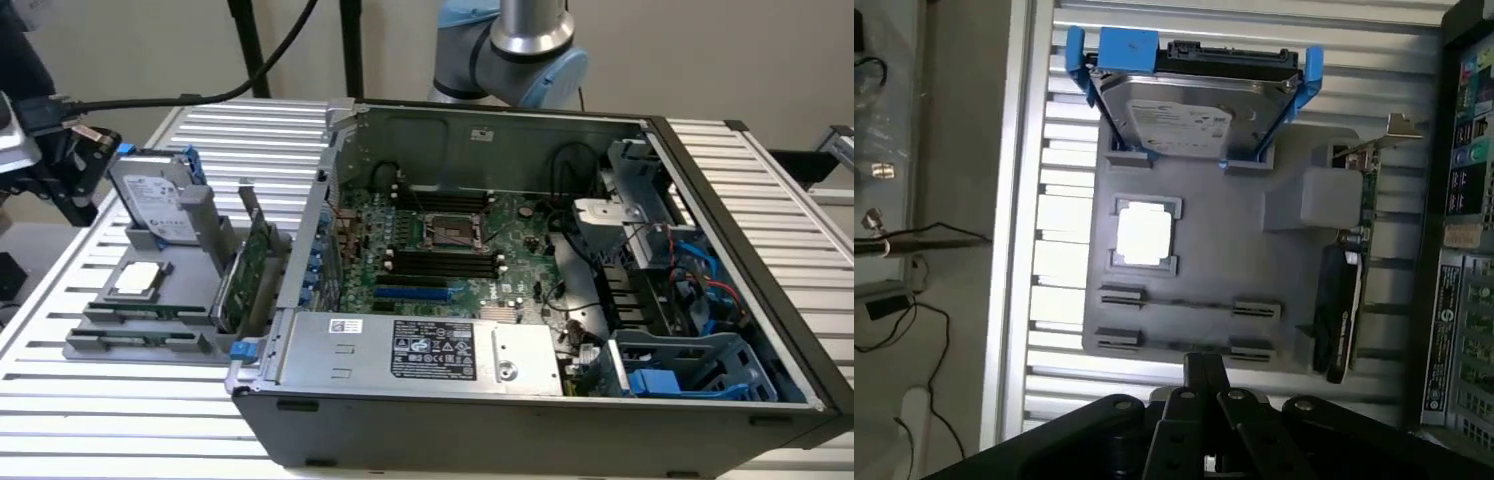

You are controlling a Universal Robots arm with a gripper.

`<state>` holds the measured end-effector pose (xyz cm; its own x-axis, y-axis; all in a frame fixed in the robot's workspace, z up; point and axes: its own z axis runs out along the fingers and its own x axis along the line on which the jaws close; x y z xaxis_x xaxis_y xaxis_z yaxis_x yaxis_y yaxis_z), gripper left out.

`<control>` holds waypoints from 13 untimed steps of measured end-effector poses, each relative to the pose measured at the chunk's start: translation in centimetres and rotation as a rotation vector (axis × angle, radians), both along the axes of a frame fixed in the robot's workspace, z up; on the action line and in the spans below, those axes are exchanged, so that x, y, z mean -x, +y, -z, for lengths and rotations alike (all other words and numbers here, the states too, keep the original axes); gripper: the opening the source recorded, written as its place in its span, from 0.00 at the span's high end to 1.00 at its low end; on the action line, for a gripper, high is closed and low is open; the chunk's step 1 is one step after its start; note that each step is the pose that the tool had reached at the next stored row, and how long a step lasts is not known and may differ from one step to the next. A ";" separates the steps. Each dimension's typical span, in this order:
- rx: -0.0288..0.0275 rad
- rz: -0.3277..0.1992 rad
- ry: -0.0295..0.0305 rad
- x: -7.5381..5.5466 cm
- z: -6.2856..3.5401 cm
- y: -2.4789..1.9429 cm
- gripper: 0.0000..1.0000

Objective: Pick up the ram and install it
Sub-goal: 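Pick up the ram and move it above insertion slot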

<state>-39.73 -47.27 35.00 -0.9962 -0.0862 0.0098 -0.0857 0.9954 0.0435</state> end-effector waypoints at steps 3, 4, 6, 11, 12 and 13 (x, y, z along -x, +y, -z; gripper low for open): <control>0.0000 -0.055 -0.0001 0.0 0.16 0.00 1.00; -0.0001 -0.073 -0.0001 0.0 0.22 0.00 1.00; 0.0000 -0.110 0.0000 0.0 0.31 0.00 1.00; -0.0001 -0.200 -0.0001 0.0 0.60 0.00 1.00; -0.0001 -0.219 -0.0001 0.0 0.65 0.00 1.00; 0.0000 -0.237 0.0000 0.0 0.71 0.00 1.00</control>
<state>-39.73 -47.27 34.30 -0.9481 -0.3178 0.0098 -0.3171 0.9474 0.0435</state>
